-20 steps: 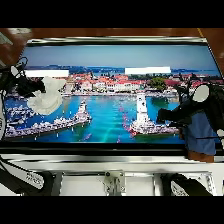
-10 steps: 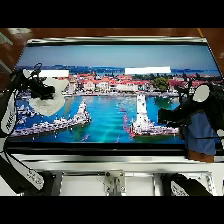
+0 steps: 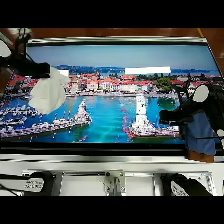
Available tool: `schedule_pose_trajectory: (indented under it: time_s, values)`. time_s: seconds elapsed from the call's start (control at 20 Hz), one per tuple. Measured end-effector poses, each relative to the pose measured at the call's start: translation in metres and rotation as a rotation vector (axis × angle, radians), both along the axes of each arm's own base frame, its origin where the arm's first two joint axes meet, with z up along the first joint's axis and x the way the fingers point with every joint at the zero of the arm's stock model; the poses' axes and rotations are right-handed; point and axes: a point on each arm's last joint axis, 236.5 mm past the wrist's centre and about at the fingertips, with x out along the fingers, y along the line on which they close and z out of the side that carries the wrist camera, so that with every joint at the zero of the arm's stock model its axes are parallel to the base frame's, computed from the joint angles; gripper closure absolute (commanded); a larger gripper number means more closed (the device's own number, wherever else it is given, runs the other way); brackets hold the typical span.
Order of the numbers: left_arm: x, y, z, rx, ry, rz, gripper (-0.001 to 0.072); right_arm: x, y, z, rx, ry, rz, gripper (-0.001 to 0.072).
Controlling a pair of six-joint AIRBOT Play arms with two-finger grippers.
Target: Fold the shirts.
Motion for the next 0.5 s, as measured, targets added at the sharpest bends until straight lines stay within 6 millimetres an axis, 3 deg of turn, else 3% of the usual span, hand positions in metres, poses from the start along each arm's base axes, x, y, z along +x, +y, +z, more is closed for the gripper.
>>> schedule_pose_trajectory:
  time_s: [0.15, 0.25, 0.35, 0.5]
  values:
    - [-0.045, -0.095, 0.054, -0.055, -0.082, -0.207, 0.0664, 0.001, -0.010, -0.001, -0.044, -0.013, 0.056, 0.0122]
    - [-0.082, -0.159, 0.059, -0.087, -0.064, -0.344, 0.0664, -0.003, -0.014, -0.002, -0.059, 0.002, 0.093, 0.0122]
    - [-0.121, -0.218, 0.040, -0.098, -0.003, -0.473, 0.0664, -0.011, -0.017, -0.002, -0.070, 0.030, 0.129, 0.0122]
    - [-0.175, -0.294, -0.015, -0.087, 0.115, -0.626, 0.0664, -0.021, -0.023, -0.002, -0.092, 0.071, 0.172, 0.0122]
